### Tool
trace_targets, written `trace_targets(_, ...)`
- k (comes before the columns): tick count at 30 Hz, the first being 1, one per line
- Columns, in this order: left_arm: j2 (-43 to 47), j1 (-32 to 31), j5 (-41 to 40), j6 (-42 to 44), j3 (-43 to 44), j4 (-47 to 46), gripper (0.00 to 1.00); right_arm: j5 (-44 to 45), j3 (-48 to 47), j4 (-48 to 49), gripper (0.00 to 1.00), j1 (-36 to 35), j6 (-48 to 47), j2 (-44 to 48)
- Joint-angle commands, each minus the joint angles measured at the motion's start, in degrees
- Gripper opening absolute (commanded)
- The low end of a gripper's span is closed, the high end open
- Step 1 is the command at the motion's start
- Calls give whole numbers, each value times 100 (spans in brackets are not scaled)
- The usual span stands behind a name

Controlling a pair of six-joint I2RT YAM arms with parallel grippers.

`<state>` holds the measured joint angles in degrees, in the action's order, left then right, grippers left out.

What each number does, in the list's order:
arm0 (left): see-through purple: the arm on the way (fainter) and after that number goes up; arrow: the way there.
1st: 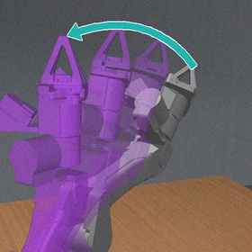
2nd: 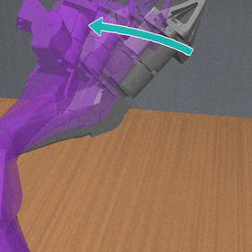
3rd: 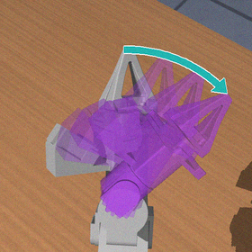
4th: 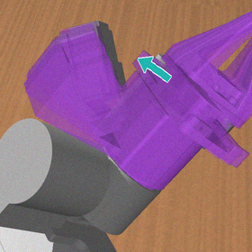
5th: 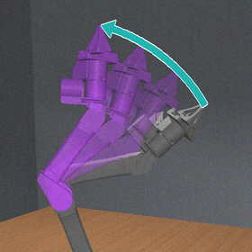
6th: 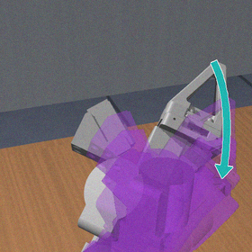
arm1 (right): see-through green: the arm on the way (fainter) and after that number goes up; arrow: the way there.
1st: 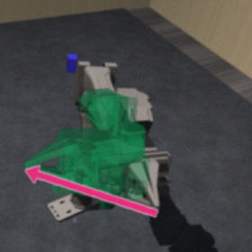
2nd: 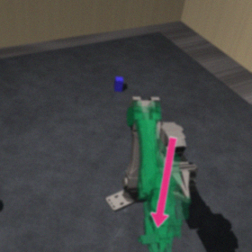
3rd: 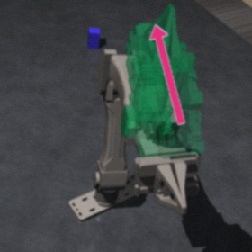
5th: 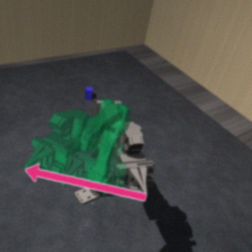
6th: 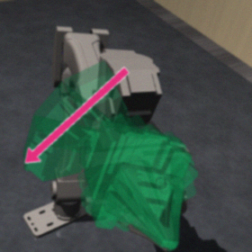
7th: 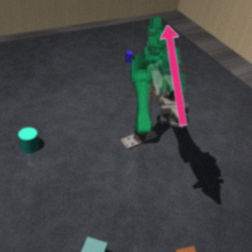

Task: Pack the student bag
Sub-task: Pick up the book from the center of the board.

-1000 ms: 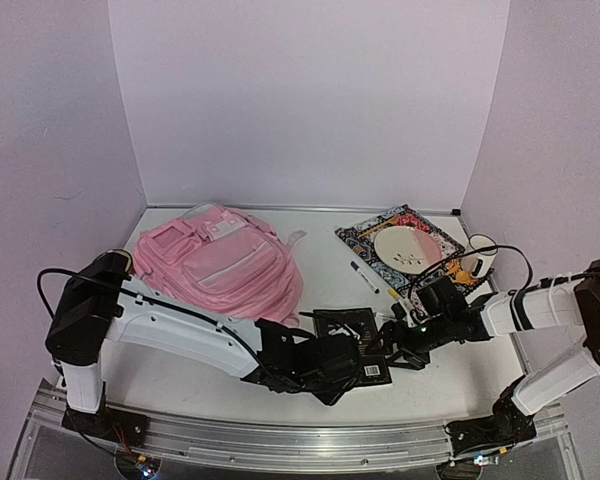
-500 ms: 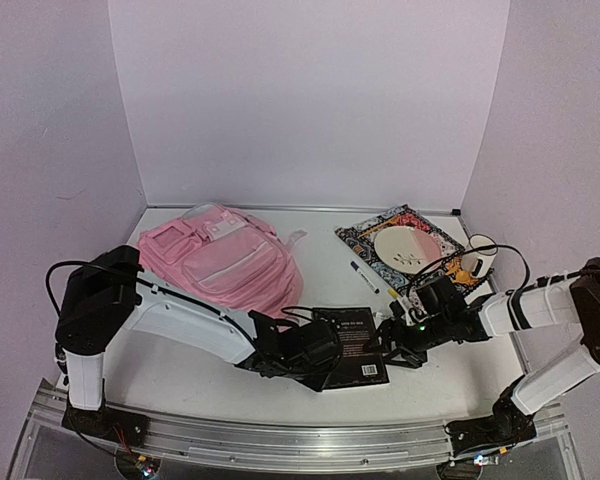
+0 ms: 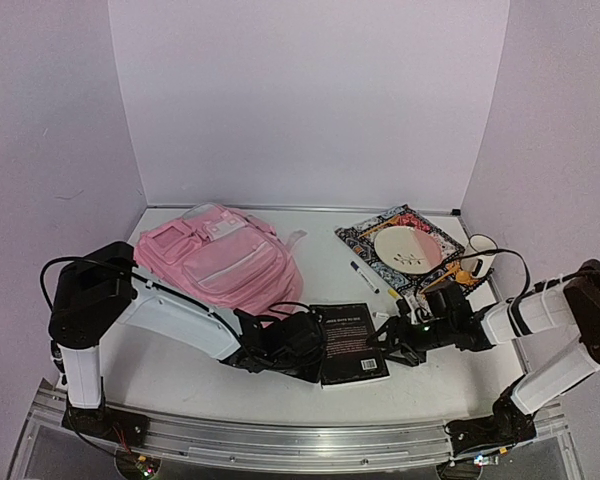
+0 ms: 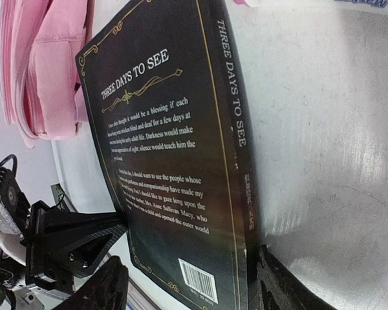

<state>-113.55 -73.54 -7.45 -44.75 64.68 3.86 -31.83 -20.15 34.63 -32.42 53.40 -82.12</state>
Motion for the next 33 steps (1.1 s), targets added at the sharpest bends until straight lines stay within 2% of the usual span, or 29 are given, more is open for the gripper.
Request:
trace_targets(1, -532, -22, 727, -87, -261, -362, 4, -1211, -156, 1047, 63, -226, 232, 443)
trace_targets(6, -568, 15, 1082, -206, -255, -682, 3, -1350, -130, 1222, 53, -252, 293, 764)
trace_targets(11, -642, 18, 1249, -312, -116, -815, 3, -1212, -53, 1205, 53, -280, 284, 940)
trace_targets(16, -582, 20, 1278, -443, -103, -968, 3, -926, 92, 1135, 55, -309, 263, 894)
trace_targets(20, -560, 15, 1329, -625, -116, -1078, 3, -531, 166, 672, 61, -348, 44, 1010)
trace_targets(24, -507, 16, 1356, -747, -137, -1165, 3, -213, 282, 366, 62, -353, -136, 1252)
trace_targets(28, -463, 18, 1373, -826, -125, -1259, 3, 10, 394, 262, 57, -353, -252, 1385)
trace_targets(33, -428, 15, 1444, -885, -52, -1300, 3, 238, 448, 240, 41, -353, -239, 1538)
